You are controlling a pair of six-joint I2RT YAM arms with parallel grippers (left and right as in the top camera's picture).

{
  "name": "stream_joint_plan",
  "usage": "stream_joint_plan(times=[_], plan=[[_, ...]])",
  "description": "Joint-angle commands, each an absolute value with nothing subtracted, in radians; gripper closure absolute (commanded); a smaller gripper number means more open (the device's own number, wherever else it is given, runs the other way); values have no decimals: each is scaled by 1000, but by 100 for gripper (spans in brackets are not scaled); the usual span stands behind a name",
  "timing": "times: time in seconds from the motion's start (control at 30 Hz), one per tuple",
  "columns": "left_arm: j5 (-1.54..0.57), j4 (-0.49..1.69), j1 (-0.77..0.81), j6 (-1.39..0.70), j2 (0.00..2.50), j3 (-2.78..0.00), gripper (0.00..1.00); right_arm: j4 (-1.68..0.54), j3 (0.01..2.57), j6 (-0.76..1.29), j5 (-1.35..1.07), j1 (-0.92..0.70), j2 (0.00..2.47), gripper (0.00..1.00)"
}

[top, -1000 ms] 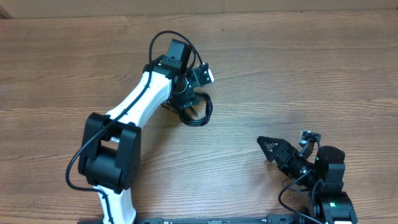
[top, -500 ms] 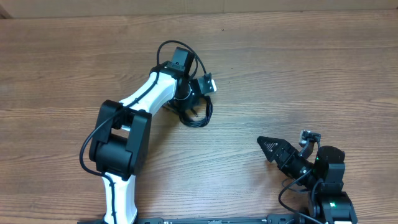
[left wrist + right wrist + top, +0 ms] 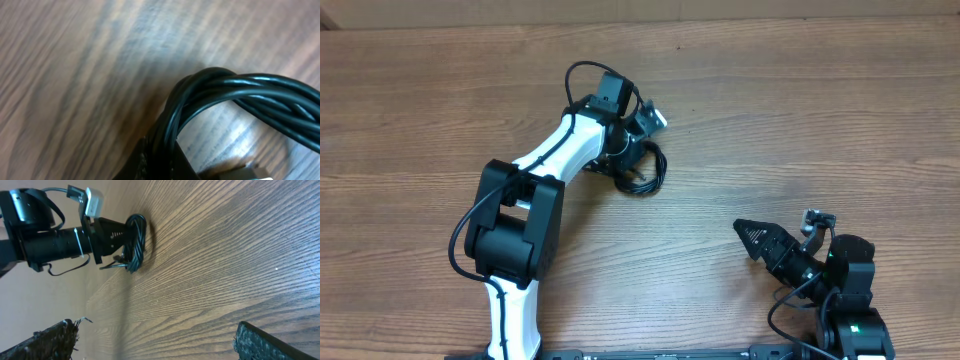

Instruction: Untangle cables

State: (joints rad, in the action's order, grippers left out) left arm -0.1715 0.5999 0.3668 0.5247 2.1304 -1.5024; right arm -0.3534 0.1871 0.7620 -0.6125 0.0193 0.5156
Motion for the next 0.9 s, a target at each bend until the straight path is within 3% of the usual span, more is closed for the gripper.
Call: stream_joint_plan(times=[0.0, 0.33, 0.67, 0.87], plan=[[-88, 630, 367, 228, 2136, -1587, 96, -351, 213, 754, -603, 22, 514, 0], [-90, 884, 367, -138, 2128, -1777, 96, -351, 213, 754, -603, 22, 514, 1], [-220, 932, 365, -184, 2128, -1781, 96, -351, 213, 754, -603, 22, 514, 1], [-175, 982, 349, -497, 2128, -1781, 96, -351, 213, 754, -603, 22, 514, 0]])
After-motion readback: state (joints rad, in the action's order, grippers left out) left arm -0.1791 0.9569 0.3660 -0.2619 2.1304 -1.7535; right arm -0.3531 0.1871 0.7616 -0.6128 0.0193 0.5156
